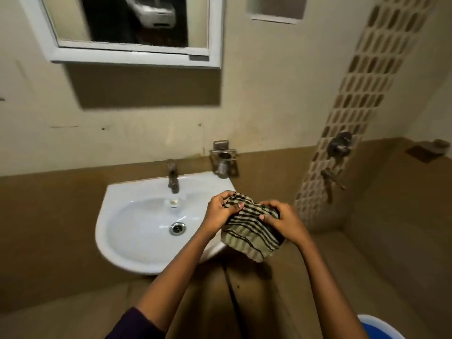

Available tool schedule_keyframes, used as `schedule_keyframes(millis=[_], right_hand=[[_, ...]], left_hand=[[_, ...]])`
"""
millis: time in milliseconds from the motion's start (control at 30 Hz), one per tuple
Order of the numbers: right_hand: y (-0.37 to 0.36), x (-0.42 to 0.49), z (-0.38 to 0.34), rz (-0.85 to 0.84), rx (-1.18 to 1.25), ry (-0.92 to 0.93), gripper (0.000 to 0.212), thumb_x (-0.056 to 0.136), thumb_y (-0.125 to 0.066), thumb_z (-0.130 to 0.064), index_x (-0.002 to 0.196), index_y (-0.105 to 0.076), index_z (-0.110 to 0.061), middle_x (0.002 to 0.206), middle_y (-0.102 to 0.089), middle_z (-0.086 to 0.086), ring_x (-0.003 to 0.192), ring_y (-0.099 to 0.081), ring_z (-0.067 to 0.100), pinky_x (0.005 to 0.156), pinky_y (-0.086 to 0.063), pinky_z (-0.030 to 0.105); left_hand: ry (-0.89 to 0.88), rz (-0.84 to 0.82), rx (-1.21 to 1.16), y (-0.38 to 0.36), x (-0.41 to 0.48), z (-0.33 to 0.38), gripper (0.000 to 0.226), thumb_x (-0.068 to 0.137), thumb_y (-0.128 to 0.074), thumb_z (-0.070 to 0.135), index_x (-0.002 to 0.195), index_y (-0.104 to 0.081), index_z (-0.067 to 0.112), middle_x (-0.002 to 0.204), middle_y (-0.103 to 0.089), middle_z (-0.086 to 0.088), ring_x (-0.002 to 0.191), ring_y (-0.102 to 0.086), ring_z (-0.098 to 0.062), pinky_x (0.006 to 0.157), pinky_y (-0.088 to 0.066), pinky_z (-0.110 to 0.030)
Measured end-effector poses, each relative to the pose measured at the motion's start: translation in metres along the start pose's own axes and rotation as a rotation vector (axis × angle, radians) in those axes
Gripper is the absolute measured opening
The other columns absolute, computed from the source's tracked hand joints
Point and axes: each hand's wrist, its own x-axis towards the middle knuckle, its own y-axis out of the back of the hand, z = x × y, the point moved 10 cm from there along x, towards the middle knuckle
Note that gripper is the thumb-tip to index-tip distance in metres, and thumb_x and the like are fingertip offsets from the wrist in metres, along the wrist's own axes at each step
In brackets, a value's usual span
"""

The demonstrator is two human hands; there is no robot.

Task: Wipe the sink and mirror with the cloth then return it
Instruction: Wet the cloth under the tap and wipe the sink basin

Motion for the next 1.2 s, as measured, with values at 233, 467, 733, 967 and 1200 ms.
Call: schedule_keyframes(millis=[233,467,733,967,1200], right_hand=[[-0.085,0.046,-0.020,-0.263,-0.087,0.049,0.027,0.084,-0.068,-0.025,0.110,-0.066,-0.018,0.106,-0.068,-0.006,0.099,-0.060,0.007,0.074,-0.037,-0.001],[-0.107,0.075,0.036,-0.076,-0.100,-0.082,0.019,0.083,-0.065,-0.014,0.099,-0.070,-0.021,0.101,-0.071,0.003,0.094,-0.063,0.018,0.075,-0.044,0.020],[-0.126,0.090,0.051,0.286,-0.380,-0.143,0.033,0.088,-0.040,-0.020,0.104,-0.059,0.001,0.099,-0.062,0.025,0.088,-0.061,0.042,0.073,-0.053,0.047],[-0.204,0.096,0.100,-0.046,-0.419,-0.308,0.067,0.094,-0.009,-0.049,0.121,-0.045,0.002,0.113,-0.062,0.032,0.106,-0.049,0.045,0.079,-0.051,0.060],[-0.187,0.210,0.129,0.006,-0.396,-0.222,0.069,0.092,-0.030,-0.048,0.131,-0.038,0.008,0.121,-0.055,0.035,0.104,-0.058,0.050,0.081,-0.052,0.055]], left_hand=[[0.021,0.004,0.069,0.081,0.005,-0.033,0.025,0.069,-0.075,0.018,0.091,-0.070,0.030,0.099,-0.073,0.003,0.097,-0.068,-0.017,0.094,-0.049,-0.035],[0.061,0.021,0.140,0.069,0.029,-0.084,0.026,0.078,-0.067,0.011,0.103,-0.069,0.021,0.101,-0.069,0.014,0.095,-0.062,0.008,0.089,-0.044,-0.011],[0.060,0.181,0.423,0.059,0.107,-0.108,0.028,0.082,-0.062,0.013,0.100,-0.069,0.033,0.106,-0.073,0.011,0.096,-0.066,-0.002,0.083,-0.053,-0.023],[0.188,0.227,0.424,0.071,0.135,-0.132,0.022,0.083,-0.064,0.018,0.103,-0.066,0.026,0.099,-0.073,0.004,0.086,-0.067,-0.010,0.081,-0.055,-0.030],[0.072,0.469,0.409,0.138,0.106,-0.092,0.021,0.085,-0.059,0.006,0.091,-0.067,0.024,0.087,-0.067,0.021,0.076,-0.063,0.006,0.070,-0.045,-0.007]])
